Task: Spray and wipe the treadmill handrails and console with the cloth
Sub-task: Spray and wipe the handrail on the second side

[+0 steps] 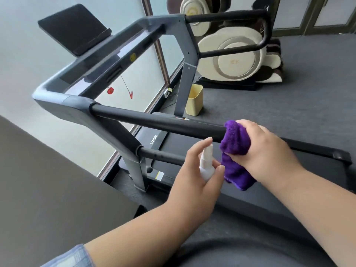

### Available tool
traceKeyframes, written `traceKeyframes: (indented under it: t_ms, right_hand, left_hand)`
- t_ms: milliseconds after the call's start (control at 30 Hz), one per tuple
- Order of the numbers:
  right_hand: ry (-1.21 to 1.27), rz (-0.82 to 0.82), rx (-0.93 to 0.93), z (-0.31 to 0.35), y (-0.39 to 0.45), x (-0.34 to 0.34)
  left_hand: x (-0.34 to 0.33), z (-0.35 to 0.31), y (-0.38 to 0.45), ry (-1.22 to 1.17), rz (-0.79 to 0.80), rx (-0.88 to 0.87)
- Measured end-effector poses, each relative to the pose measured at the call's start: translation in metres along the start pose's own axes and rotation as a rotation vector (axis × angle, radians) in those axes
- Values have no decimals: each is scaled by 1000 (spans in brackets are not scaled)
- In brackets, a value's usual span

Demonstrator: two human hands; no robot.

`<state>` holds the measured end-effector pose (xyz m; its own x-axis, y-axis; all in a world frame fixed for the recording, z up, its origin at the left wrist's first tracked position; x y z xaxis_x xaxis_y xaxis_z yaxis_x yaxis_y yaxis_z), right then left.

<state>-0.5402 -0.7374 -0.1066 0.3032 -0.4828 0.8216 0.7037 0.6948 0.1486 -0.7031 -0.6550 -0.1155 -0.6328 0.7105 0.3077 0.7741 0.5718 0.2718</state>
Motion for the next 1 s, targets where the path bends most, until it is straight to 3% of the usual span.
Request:
traceKeyframes:
  t_ms: [200,367,500,667,833,1000]
  right_hand:
    - [167,-7,-44,-54,-21,-24]
    - [101,70,-79,-78,-33,-39]
    - [276,30,-193,-92,-50,-37]
    - [680,-171,-154,-58,-76,-4]
    - [738,-299,14,19,-76,12]
    - [676,-286,-6,61,-58,-18]
  left_hand:
    - [-24,-2,-19,46,-48,50]
    - [-23,-10,-39,101,-62,33]
    - [-3,-4,-49,93,-130,48]
    - [26,8,-53,84,-191,80]
    - [70,17,-40,121,-239,86]
    - [127,29,-21,88,-266,91]
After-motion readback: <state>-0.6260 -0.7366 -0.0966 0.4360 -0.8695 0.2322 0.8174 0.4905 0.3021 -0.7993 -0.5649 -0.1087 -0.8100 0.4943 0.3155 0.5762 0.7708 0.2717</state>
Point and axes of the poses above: each hand's wrist, its own y-axis towards the middle knuckle, its own x-axis out of the back of the hand, z = x × y, the point moved 10 cm from there along y, towards the middle knuckle, and after that the axes turned 4 degrees about -y, right-handed, at the moved point
